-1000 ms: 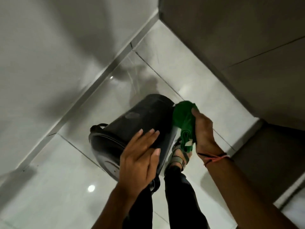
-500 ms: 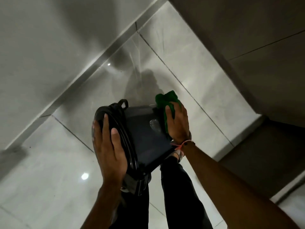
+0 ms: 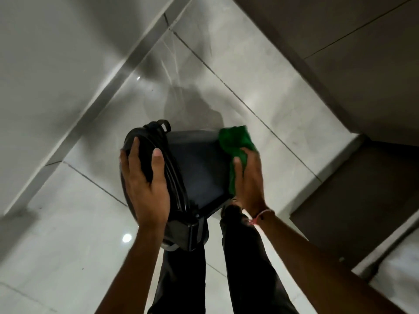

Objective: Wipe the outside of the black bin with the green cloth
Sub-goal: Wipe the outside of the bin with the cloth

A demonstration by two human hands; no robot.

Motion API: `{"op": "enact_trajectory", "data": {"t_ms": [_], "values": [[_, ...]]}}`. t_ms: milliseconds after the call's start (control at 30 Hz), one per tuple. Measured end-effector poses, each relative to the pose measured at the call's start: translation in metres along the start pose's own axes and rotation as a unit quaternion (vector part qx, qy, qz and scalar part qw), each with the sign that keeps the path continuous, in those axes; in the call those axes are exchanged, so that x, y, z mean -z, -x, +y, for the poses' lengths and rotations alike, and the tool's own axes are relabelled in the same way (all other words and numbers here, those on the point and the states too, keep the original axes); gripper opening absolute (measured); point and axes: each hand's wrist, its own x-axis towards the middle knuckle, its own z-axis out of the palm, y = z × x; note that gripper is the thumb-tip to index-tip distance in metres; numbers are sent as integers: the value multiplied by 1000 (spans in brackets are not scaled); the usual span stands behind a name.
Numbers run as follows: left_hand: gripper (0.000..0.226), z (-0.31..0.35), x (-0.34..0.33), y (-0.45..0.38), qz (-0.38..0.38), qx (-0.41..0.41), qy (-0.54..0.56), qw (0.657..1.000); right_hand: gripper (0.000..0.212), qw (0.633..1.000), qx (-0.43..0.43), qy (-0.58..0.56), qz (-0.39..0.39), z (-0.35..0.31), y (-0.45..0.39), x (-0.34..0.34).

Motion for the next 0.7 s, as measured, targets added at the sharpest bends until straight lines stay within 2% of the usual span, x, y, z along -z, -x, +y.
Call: {"op": "enact_trajectory", "data": {"t_ms": [100, 167, 300, 367, 433, 500, 567, 700], "values": [[61, 6, -1, -1, -1, -23, -18, 1000, 33, 994, -90, -27, 63, 14, -34, 2], [52, 10, -3, -3, -5, -73, -53, 996, 30, 989, -107, -56, 90, 5, -32, -4], [44, 10, -2, -10, -8, -115, -67, 991, 14, 991, -24, -113, 74, -36, 27, -18], [44, 11, -5, -14, -6, -126, -69, 990, 21, 990, 9, -125, 63, -50, 57, -26], [43, 12, -9, -17, -5, -142, -69, 987, 29, 992, 8, -110, 65, -45, 75, -30], [42, 13, -9, -19, -4, -151, -69, 986, 34, 988, -59, -117, 82, -28, 74, -24], [42, 15, -12, -19, -6, -155, -71, 985, 31, 968, -143, -156, 133, -6, 57, -17], [47, 22, -20, -18, -12, -122, -68, 990, 36, 936, -195, -198, 217, 6, 0, -9]]}}
